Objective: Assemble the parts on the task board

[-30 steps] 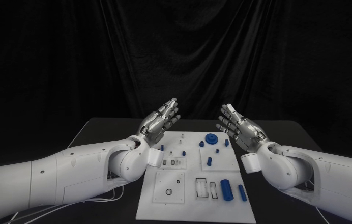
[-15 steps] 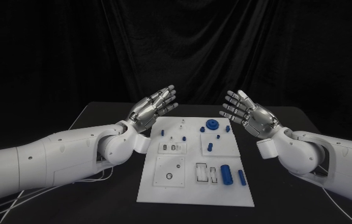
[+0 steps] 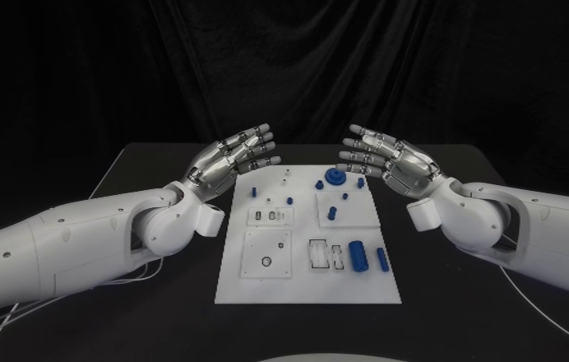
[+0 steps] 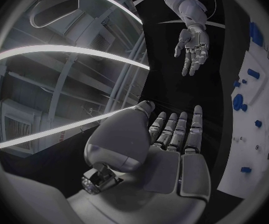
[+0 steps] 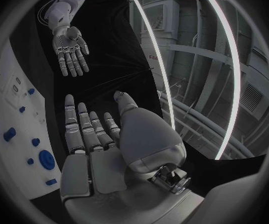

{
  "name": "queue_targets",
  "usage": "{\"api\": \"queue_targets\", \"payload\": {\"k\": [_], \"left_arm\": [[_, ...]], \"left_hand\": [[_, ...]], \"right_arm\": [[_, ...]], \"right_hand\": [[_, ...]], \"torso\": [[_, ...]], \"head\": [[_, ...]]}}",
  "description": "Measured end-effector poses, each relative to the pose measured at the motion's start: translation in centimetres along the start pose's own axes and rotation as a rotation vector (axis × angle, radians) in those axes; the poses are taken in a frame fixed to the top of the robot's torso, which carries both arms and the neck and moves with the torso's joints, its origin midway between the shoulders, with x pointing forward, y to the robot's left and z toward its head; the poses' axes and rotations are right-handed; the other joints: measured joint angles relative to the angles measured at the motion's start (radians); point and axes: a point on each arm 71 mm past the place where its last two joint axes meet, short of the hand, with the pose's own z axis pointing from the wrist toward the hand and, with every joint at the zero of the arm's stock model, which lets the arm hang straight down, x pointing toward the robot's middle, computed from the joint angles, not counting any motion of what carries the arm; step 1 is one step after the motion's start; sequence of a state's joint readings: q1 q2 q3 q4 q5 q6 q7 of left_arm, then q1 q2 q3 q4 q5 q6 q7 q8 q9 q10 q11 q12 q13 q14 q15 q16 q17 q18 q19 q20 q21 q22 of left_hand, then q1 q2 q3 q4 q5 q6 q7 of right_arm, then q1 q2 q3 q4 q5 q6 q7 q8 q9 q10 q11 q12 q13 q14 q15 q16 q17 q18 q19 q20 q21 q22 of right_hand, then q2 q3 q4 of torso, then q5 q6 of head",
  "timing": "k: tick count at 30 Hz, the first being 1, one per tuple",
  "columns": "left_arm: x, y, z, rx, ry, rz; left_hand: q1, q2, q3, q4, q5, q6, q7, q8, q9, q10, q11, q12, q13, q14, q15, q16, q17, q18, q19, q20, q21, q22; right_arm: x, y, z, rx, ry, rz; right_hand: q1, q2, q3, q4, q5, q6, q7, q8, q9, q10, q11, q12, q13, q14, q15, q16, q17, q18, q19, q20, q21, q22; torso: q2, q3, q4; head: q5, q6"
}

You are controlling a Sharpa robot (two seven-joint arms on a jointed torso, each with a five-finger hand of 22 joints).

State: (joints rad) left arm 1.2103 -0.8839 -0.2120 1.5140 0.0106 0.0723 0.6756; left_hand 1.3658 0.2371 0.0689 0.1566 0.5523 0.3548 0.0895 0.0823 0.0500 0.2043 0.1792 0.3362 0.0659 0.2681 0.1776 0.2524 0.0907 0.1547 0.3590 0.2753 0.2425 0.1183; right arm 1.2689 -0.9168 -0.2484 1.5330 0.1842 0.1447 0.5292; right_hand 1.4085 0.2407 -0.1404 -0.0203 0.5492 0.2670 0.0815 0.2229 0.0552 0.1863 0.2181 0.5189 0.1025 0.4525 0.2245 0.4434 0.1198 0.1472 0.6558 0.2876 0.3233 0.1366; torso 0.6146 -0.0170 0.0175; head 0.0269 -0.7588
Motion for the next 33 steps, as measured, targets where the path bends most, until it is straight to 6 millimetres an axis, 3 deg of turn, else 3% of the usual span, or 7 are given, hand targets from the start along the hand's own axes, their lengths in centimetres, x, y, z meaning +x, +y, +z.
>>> {"api": "queue_targets", "payload": {"k": [3, 6, 11, 17, 26, 31, 33], "left_arm": [[0.0, -0.3, -0.6, 0.000, -0.001, -0.002], [-0.2, -0.6, -1.2, 0.002, -0.008, 0.000], [-0.4, -1.4, -2.0, 0.009, -0.016, 0.002], [-0.4, -2.2, -2.5, 0.019, -0.019, 0.006], [-0.1, -3.2, -3.2, 0.033, -0.022, 0.008], [-0.3, -4.3, -3.8, 0.048, -0.036, 0.020], [-0.3, -4.8, -3.9, 0.054, -0.041, 0.026]], "left_hand": [[-0.005, -0.005, 0.017, -0.009, 0.006, 0.018, 0.000, 0.007, 0.002, 0.011, 0.004, 0.023, 0.004, 0.020, 0.007, 0.023, 0.008, 0.000, 0.010, 0.003, 0.007, 0.004], [-0.008, -0.016, 0.038, -0.018, 0.009, 0.038, 0.002, 0.012, 0.004, 0.029, 0.016, 0.051, 0.008, 0.053, 0.013, 0.056, 0.019, 0.000, 0.026, 0.006, 0.021, 0.008], [-0.020, -0.028, 0.062, -0.024, 0.013, 0.053, 0.000, 0.018, 0.005, 0.057, 0.017, 0.095, 0.017, 0.095, 0.014, 0.100, 0.034, 0.000, 0.047, 0.002, 0.039, 0.016], [-0.040, -0.047, 0.105, -0.035, 0.021, 0.084, 0.006, 0.027, 0.007, 0.100, 0.029, 0.151, 0.035, 0.239, 0.010, 0.264, 0.112, 0.000, 0.146, -0.007, 0.130, 0.061], [-0.061, -0.060, 0.138, -0.041, 0.021, 0.097, 0.002, 0.031, 0.007, 0.102, 0.030, 0.182, 0.050, 0.181, 0.016, 0.365, 0.173, -0.016, 0.117, -0.029, 0.179, 0.099], [-0.065, -0.061, 0.146, -0.043, 0.025, 0.101, 0.005, 0.031, 0.008, 0.102, 0.030, 0.186, 0.053, 0.164, 0.019, 0.371, 0.176, -0.016, 0.093, -0.031, 0.179, 0.099], [-0.073, -0.061, 0.153, -0.042, 0.025, 0.107, 0.004, 0.035, 0.008, 0.104, 0.033, 0.201, 0.059, 0.170, 0.013, 0.399, 0.188, -0.016, 0.093, -0.031, 0.184, 0.104]], "right_arm": [[-0.2, 0.9, -0.2, -0.012, -0.001, -0.020], [-0.4, 1.9, -0.4, -0.026, -0.004, -0.049], [-0.7, 3.5, -0.6, -0.046, -0.021, -0.141], [-0.5, 5.7, -0.3, -0.069, -0.035, -0.324], [0.5, 9.0, 1.2, -0.059, -0.024, -0.689], [1.6, 10.9, 2.0, -0.030, -0.005, -0.920], [2.0, 11.1, 2.2, -0.005, 0.001, -1.013]], "right_hand": [[0.031, -0.011, 0.030, -0.046, 0.012, 0.020, 0.002, 0.025, 0.002, 0.028, 0.004, 0.071, 0.012, 0.082, -0.020, 0.051, 0.013, 0.011, 0.083, -0.008, 0.053, 0.022], [0.050, -0.031, 0.056, -0.085, 0.010, 0.105, 0.019, 0.095, 0.015, 0.109, 0.005, 0.148, 0.024, 0.236, -0.057, 0.126, 0.033, 0.017, 0.164, -0.029, 0.136, 0.062], [0.068, -0.038, 0.080, -0.111, -0.019, 0.275, 0.052, 0.186, 0.037, 0.272, -0.031, 0.192, 0.015, 0.421, -0.118, 0.199, 0.051, 0.017, 0.250, -0.086, 0.324, 0.168], [0.049, -0.075, 0.139, -0.100, -0.043, 0.369, 0.073, 0.181, 0.025, 0.437, -0.065, 0.146, -0.034, 0.562, -0.162, 0.278, 0.069, 0.017, 0.266, -0.124, 0.542, 0.303], [0.022, -0.135, 0.206, -0.069, -0.096, 0.446, 0.075, 0.150, 0.015, 0.555, -0.100, 0.107, -0.037, 0.747, -0.196, 0.434, 0.146, 0.032, 0.430, -0.155, 0.745, 0.480], [0.010, -0.173, 0.246, -0.029, -0.143, 0.480, 0.061, 0.122, 0.015, 0.597, -0.113, 0.064, -0.037, 0.814, -0.208, 0.518, 0.201, -0.017, 0.597, -0.166, 0.927, 0.771], [0.012, -0.193, 0.278, -0.003, -0.187, 0.515, 0.064, 0.104, 0.015, 0.637, -0.118, 0.049, -0.037, 0.902, -0.211, 0.666, 0.428, -0.056, 0.699, -0.170, 1.041, 0.974]], "torso": [[0.008, -0.0004, -0.0005], [0.017, -0.0010, -0.0018], [0.035, -0.0008, -0.0036], [0.059, 0.0003, -0.0013], [0.111, 0.0023, -0.0005], [0.137, 0.0020, 0.0017], [0.149, 0.0018, 0.0040]], "head": [[-0.004, -0.018], [-0.010, -0.035], [-0.016, -0.052], [-0.018, -0.059], [-0.006, -0.042], [-0.007, -0.046], [-0.009, -0.040]]}}
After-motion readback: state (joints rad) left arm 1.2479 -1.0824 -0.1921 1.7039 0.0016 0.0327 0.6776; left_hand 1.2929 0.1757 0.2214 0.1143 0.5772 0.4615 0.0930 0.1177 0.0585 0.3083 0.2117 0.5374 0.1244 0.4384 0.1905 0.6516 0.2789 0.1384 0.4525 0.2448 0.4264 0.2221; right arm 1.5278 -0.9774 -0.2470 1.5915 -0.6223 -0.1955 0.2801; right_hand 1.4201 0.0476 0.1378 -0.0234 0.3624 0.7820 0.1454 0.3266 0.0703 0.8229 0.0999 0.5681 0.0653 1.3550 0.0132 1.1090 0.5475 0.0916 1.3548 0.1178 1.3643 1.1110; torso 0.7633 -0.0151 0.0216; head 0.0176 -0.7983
